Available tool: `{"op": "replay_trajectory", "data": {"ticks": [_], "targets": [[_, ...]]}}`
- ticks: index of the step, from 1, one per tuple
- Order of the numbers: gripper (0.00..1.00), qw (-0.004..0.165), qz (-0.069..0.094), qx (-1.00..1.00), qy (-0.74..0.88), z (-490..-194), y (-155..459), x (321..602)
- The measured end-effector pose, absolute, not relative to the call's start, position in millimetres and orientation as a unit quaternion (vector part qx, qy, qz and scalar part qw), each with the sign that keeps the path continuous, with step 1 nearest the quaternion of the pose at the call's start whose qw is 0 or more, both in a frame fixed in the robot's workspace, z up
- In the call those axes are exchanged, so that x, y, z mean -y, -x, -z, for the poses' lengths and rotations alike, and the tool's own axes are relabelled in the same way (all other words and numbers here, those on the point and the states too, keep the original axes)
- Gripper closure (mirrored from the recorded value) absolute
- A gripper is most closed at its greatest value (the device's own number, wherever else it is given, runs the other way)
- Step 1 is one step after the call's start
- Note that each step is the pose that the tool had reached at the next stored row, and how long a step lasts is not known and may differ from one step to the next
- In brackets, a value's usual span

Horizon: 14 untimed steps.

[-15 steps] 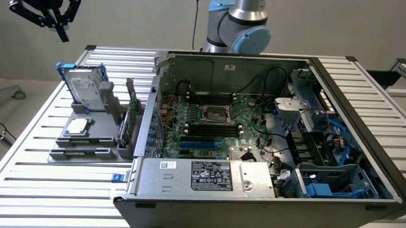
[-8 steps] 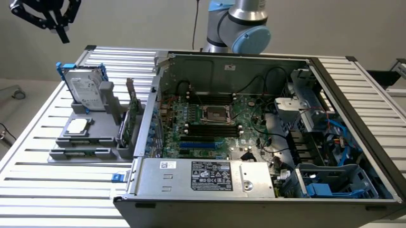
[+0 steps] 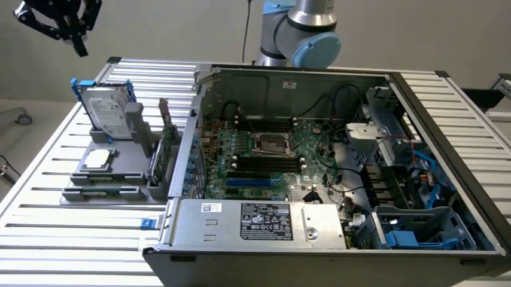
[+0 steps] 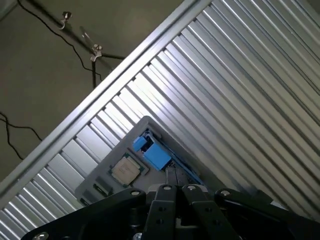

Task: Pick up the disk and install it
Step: 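Pick up the disk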

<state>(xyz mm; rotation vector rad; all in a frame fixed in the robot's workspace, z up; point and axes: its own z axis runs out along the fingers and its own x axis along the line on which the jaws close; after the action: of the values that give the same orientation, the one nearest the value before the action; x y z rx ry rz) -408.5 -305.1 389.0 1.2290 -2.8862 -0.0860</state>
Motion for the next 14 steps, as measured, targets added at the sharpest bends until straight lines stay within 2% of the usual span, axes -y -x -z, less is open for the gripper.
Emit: {"op": "replay_trajectory", "data": {"ticks": [14], "targets": [[0.89, 0.005, 0.027, 0.862, -0.505, -379.2, 408.4, 305.1]]}}
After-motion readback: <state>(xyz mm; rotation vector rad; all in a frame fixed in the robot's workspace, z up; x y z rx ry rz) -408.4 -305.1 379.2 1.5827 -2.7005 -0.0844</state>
